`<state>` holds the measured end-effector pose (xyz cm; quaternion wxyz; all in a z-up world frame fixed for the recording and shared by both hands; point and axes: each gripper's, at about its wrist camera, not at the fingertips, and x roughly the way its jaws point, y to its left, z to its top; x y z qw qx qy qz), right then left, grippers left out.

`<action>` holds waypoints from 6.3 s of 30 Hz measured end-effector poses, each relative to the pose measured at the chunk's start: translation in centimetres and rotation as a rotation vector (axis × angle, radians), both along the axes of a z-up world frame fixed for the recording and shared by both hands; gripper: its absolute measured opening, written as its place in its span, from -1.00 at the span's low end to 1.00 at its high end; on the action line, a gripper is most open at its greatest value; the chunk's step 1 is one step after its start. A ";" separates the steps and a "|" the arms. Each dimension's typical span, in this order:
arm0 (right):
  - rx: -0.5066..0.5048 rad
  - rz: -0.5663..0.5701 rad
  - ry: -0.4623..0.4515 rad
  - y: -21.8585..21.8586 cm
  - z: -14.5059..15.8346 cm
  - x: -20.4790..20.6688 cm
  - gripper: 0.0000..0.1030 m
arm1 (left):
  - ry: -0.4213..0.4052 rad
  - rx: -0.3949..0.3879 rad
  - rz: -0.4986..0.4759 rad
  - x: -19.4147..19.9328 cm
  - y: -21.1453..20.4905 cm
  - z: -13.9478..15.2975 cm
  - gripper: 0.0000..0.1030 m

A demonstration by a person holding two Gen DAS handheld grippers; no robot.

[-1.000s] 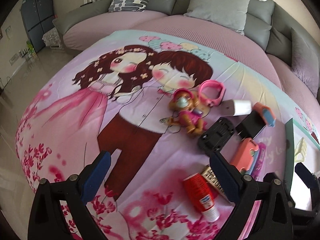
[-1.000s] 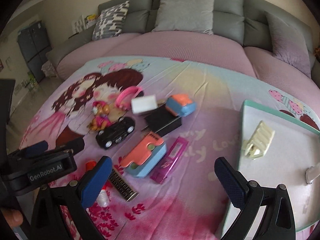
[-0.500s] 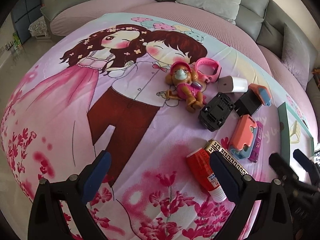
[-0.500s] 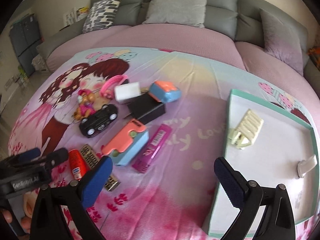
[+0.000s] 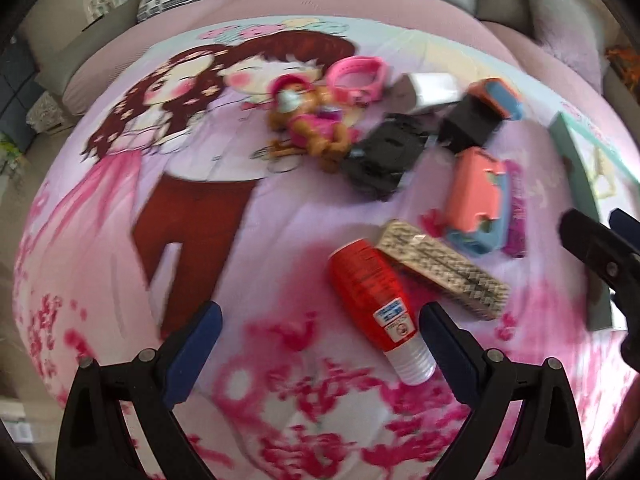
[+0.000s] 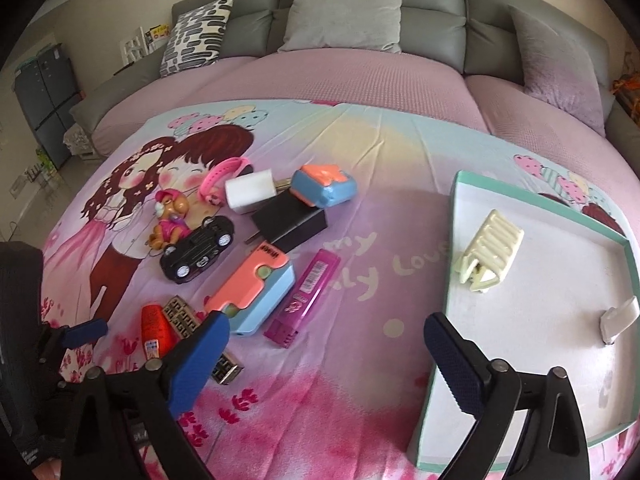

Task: Organize rigid objects
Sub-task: 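Move both tools back over the remaining objects on the bed, then grasp the red-and-white bottle with the left tool while the right tool grasps the gold patterned box, then carry the bottle and gold box into the tray and open both tools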

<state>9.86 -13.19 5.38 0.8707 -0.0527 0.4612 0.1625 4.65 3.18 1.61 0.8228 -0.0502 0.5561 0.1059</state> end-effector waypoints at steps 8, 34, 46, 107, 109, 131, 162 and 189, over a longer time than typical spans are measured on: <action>0.002 0.119 0.063 2.8 -1.4 -0.9 0.60 | -0.010 0.013 0.129 -0.7 3.7 0.1 0.92; 0.011 0.288 0.096 7.9 -4.2 -1.6 -0.04 | -0.098 -0.064 0.075 1.4 4.2 -0.3 0.52; 0.060 0.328 0.145 8.0 -3.6 -1.9 -0.05 | -0.118 -0.088 0.111 0.7 5.6 0.0 0.01; 0.200 0.067 -0.068 -0.3 2.6 -0.3 -0.57 | -0.235 -0.057 -0.043 1.6 -0.4 5.6 -0.43; 0.205 -0.005 -0.072 -2.4 2.7 0.4 -0.57 | -0.242 -0.062 -0.070 2.0 -1.7 6.1 -0.43; 0.152 -0.544 -0.061 -21.2 2.4 1.7 -0.57 | -0.271 -0.124 -0.531 8.1 -22.3 9.5 -0.43; 0.083 -0.570 0.066 -22.8 -0.8 3.0 -0.56 | -0.196 -0.118 -0.548 8.9 -25.1 5.6 -0.43; 0.091 -0.585 -0.022 -22.6 0.7 2.7 0.23 | -0.280 -0.106 -0.339 9.3 -19.6 7.5 0.48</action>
